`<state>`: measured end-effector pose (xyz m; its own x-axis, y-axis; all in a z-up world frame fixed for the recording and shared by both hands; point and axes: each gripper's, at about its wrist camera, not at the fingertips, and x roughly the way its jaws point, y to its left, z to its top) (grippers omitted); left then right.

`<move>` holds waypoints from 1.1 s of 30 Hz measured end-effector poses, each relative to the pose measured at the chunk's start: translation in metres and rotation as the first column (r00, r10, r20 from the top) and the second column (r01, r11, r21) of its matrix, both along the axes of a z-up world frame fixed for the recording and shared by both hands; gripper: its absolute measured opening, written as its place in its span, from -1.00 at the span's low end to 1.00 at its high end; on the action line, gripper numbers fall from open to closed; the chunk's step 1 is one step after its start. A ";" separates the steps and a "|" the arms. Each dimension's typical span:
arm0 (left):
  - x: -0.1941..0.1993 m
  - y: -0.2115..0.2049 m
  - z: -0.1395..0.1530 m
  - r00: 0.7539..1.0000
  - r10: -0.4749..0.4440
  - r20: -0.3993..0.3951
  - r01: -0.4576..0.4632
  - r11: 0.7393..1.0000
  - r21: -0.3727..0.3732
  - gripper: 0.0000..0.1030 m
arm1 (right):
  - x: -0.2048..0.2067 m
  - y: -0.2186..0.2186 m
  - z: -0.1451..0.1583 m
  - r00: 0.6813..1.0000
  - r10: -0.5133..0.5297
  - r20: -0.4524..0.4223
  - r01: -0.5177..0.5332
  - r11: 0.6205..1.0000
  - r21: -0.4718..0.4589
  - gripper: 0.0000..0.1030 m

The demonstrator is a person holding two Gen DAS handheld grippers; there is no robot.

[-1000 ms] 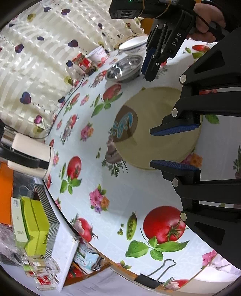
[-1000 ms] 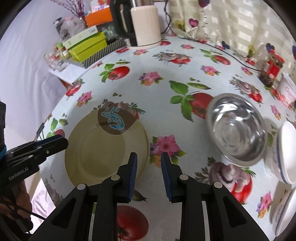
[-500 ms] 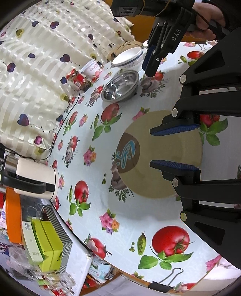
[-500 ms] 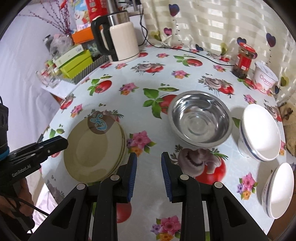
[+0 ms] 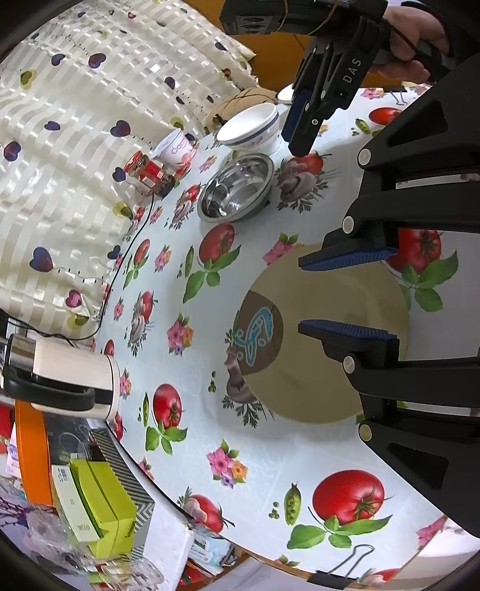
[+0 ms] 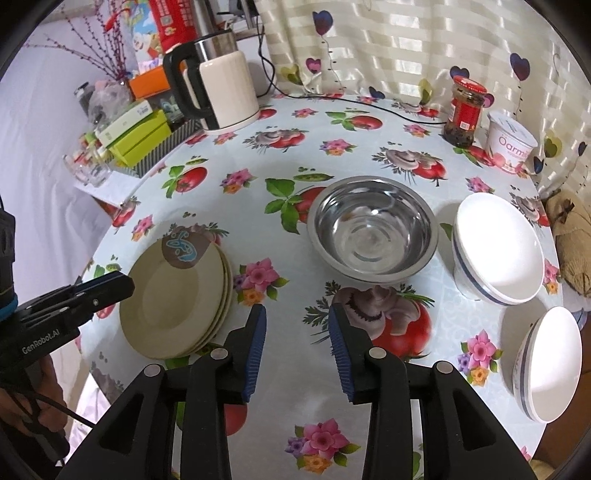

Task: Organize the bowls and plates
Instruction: 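Open the left tool and withdraw it from the plate stack, then move the left tool to the steel bowl and grip its rim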

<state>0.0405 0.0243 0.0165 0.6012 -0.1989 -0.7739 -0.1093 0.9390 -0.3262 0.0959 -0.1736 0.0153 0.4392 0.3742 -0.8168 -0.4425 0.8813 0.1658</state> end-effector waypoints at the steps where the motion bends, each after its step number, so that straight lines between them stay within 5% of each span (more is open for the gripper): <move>1: 0.001 -0.002 0.000 1.000 -0.004 -0.001 0.004 1.000 -0.001 -0.46 | 0.000 -0.001 0.001 1.000 -0.001 0.001 0.001 1.000 0.000 -0.33; 33: 0.084 -0.060 0.006 0.985 -0.174 0.015 0.174 0.985 -0.016 -0.46 | 0.031 -0.051 -0.011 0.988 -0.148 -0.040 0.152 0.983 0.105 -0.33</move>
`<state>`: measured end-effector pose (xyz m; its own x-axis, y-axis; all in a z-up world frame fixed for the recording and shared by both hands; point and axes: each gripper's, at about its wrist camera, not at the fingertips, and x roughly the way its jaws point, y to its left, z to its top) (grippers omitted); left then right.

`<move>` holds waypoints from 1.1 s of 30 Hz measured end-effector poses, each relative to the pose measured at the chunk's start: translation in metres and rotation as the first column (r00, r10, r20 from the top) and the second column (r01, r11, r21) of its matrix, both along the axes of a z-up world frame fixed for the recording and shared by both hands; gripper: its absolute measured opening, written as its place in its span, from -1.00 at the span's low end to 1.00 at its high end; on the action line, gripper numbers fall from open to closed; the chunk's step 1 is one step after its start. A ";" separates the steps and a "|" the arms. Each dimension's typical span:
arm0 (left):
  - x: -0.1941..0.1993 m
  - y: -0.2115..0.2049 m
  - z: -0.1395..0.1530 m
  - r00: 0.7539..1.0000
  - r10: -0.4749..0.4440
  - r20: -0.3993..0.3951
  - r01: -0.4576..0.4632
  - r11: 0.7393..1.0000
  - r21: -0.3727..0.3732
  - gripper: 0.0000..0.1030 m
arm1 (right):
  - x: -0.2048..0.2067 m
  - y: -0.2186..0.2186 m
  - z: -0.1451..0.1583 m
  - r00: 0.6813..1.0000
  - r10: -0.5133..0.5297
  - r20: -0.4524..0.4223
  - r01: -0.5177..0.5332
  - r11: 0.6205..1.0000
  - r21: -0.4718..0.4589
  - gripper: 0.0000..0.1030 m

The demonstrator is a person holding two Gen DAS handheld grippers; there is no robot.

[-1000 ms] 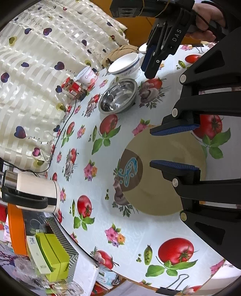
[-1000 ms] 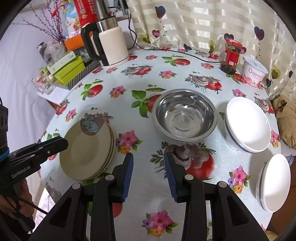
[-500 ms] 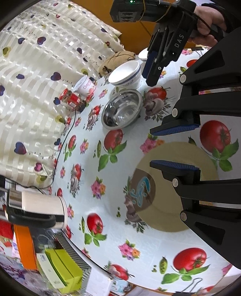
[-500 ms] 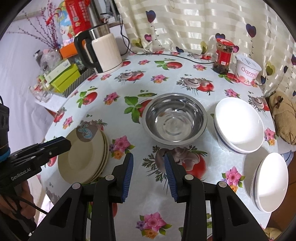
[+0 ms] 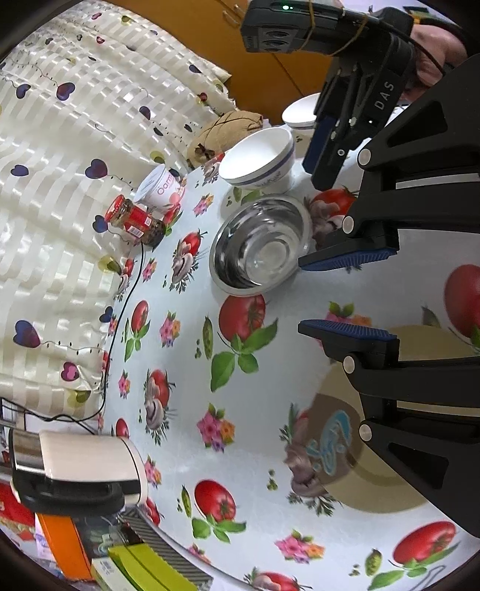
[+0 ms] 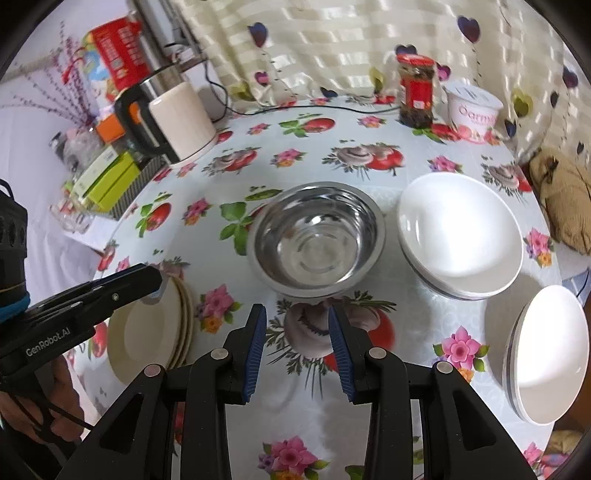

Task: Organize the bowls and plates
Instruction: 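Move the left tool to the steel bowl and grip its rim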

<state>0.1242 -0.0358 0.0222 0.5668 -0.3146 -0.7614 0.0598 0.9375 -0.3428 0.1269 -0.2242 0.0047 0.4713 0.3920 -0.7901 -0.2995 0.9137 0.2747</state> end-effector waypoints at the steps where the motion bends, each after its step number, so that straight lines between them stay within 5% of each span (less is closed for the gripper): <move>1: 0.004 -0.001 -0.001 1.000 0.000 -0.002 0.000 1.000 -0.003 -0.46 | 0.003 -0.003 -0.002 1.000 -0.011 -0.005 0.011 1.000 0.005 -0.33; 33: 0.082 -0.024 -0.055 0.994 0.010 -0.111 -0.018 0.997 -0.075 -0.46 | 0.056 -0.021 -0.037 0.992 -0.104 -0.077 0.108 0.993 0.047 -0.42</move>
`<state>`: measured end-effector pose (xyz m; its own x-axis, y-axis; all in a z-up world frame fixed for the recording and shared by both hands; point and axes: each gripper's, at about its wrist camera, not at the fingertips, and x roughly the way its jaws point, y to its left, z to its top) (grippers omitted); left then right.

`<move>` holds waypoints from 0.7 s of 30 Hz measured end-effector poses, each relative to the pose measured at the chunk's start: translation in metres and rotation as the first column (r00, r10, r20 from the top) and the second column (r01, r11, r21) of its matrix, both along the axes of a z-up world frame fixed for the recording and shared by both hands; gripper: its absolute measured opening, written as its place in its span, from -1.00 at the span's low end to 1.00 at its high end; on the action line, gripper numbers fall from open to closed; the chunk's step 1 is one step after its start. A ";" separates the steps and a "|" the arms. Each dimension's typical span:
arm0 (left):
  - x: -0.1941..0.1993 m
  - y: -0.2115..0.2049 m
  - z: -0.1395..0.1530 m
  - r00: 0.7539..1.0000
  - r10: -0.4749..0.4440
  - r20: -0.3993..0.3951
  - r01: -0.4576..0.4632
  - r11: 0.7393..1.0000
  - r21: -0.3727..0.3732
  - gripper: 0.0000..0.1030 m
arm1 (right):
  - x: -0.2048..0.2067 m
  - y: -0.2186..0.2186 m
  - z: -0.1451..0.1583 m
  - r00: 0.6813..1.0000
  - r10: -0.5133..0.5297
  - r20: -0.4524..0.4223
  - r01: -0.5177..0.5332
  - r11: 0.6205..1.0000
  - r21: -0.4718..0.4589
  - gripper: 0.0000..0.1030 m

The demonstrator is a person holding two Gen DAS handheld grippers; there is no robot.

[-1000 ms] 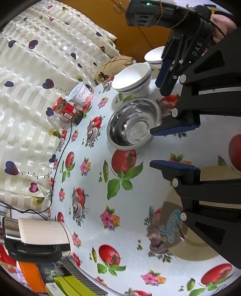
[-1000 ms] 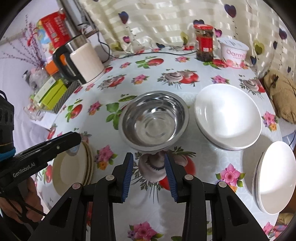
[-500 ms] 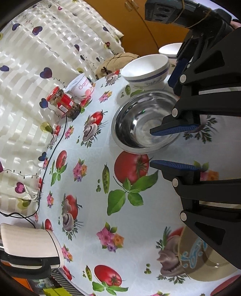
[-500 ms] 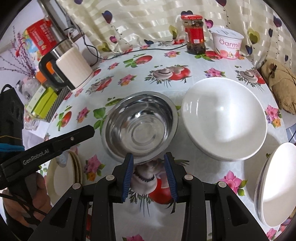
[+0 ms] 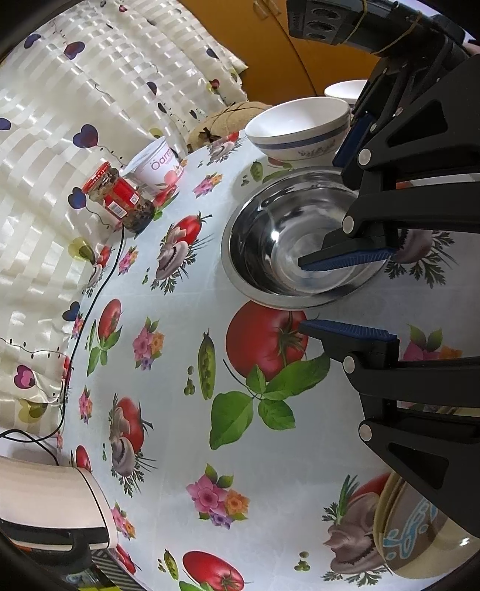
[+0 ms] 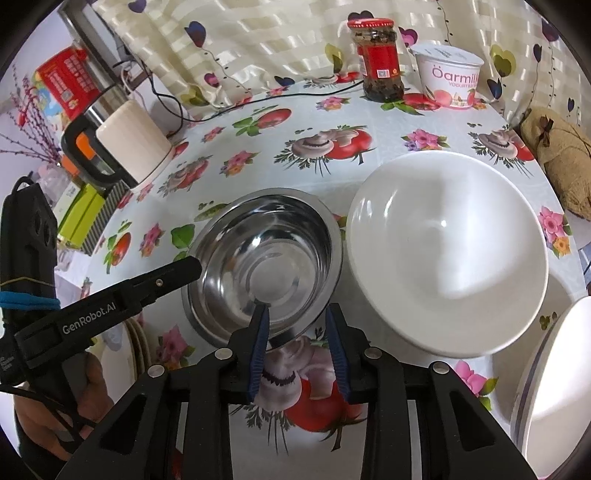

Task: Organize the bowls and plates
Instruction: 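Move the left tool to the steel bowl and grip its rim, then lift the steel bowl with the left tool and carry it over the plate stack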

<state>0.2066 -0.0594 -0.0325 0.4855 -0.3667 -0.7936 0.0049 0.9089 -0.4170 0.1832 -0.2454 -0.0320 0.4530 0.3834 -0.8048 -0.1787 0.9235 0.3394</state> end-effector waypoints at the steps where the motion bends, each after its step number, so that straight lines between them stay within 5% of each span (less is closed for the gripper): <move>1: 0.000 -0.001 0.000 1.000 -0.002 0.000 0.002 1.000 0.001 -0.46 | 0.001 0.000 0.000 1.000 -0.002 0.000 0.002 1.000 -0.001 -0.43; 21: -0.005 -0.009 0.002 1.000 -0.026 -0.001 0.026 0.999 0.046 -0.68 | 0.006 -0.003 -0.001 1.000 -0.024 -0.002 0.024 1.000 0.006 -0.55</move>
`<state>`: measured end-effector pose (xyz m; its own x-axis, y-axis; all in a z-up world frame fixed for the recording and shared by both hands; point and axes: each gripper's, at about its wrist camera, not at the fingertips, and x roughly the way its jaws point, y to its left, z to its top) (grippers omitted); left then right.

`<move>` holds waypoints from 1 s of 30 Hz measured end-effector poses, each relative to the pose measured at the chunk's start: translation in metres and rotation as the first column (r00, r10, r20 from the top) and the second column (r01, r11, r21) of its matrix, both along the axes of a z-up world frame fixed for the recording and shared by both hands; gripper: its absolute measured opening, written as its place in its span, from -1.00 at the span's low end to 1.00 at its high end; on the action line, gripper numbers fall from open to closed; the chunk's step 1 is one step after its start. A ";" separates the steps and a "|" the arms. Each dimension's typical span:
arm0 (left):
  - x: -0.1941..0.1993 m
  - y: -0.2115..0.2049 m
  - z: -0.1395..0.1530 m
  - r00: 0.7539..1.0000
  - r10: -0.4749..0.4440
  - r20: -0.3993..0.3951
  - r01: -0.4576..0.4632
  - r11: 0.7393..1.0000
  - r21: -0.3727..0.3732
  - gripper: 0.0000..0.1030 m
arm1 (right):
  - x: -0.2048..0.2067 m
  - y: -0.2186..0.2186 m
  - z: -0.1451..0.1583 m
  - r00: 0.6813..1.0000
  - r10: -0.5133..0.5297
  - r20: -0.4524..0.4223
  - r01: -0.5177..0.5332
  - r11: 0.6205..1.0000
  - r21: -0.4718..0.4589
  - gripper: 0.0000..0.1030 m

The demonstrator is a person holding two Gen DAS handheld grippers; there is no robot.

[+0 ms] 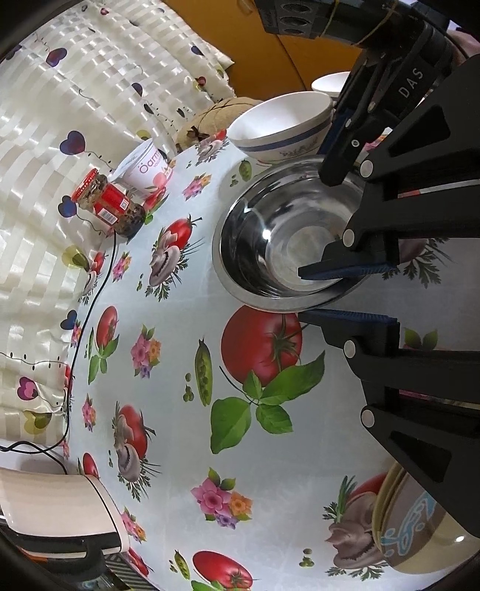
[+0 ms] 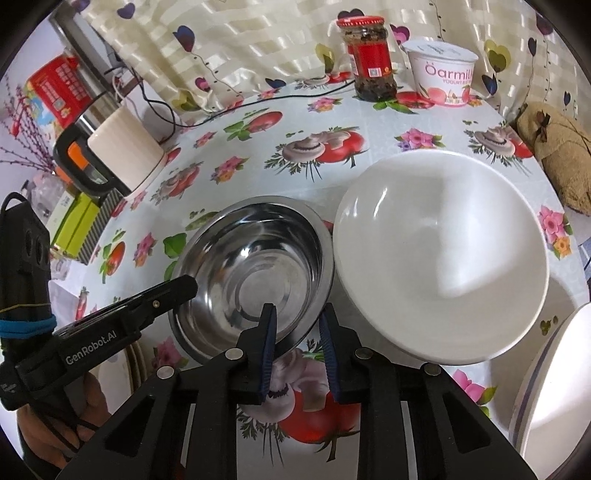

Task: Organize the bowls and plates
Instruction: 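Lift the steel bowl with the left tool and carry it over the plate stack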

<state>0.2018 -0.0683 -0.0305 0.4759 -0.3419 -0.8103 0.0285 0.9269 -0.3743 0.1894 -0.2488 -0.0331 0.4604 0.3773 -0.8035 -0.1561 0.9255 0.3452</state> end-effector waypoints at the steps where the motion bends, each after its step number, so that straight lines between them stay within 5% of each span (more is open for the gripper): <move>1: -0.001 0.001 0.001 1.000 0.001 0.000 -0.001 1.000 -0.002 -0.68 | -0.001 0.000 0.001 1.000 0.002 0.002 -0.001 1.000 -0.001 -0.55; 30: -0.066 0.036 0.033 0.997 0.065 0.034 -0.065 0.998 0.021 -0.67 | -0.045 0.039 0.031 0.994 0.105 0.042 -0.104 0.994 -0.020 -0.55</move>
